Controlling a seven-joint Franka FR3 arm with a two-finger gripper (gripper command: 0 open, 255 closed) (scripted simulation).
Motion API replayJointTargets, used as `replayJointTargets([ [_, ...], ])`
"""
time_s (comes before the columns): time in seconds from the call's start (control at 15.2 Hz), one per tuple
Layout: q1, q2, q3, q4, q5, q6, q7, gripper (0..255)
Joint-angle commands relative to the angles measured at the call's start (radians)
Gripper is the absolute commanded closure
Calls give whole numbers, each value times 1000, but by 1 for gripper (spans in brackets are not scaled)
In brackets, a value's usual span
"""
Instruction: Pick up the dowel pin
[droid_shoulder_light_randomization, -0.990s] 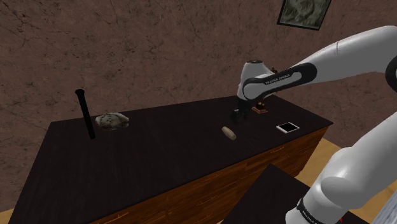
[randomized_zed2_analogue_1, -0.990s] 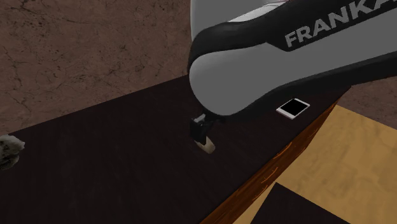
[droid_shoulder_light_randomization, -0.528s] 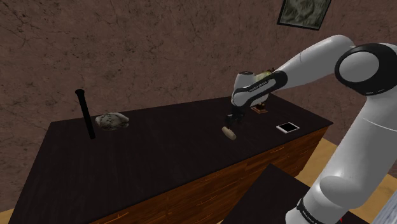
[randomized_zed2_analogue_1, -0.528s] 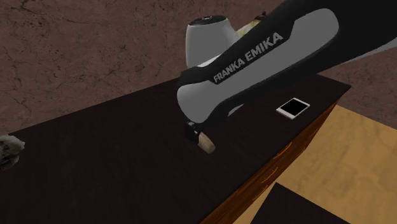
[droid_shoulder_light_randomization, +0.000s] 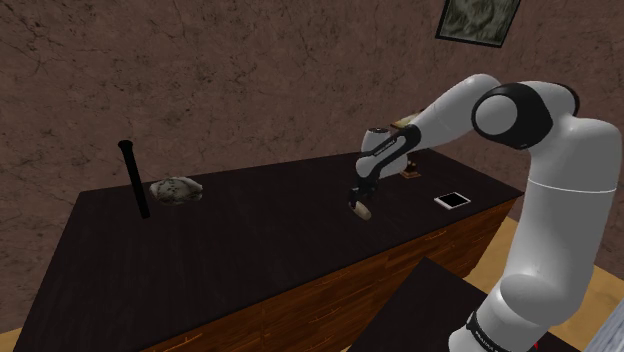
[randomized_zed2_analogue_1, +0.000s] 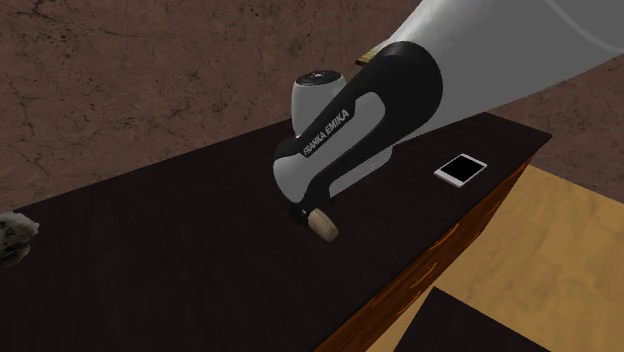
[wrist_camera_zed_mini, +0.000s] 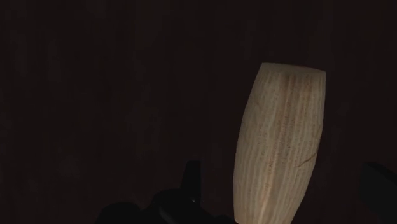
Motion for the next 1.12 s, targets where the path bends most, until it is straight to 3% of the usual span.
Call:
replayJointTargets([
  [0.0,-2,26,3,4,6,23,-1,0],
  [0.4,-7,77,8,2,14,75,-4,0],
  [0.46,-6,78,9,4,15,74,-4,255],
  [1.06,-7,77,8,2,14,75,-4,255],
])
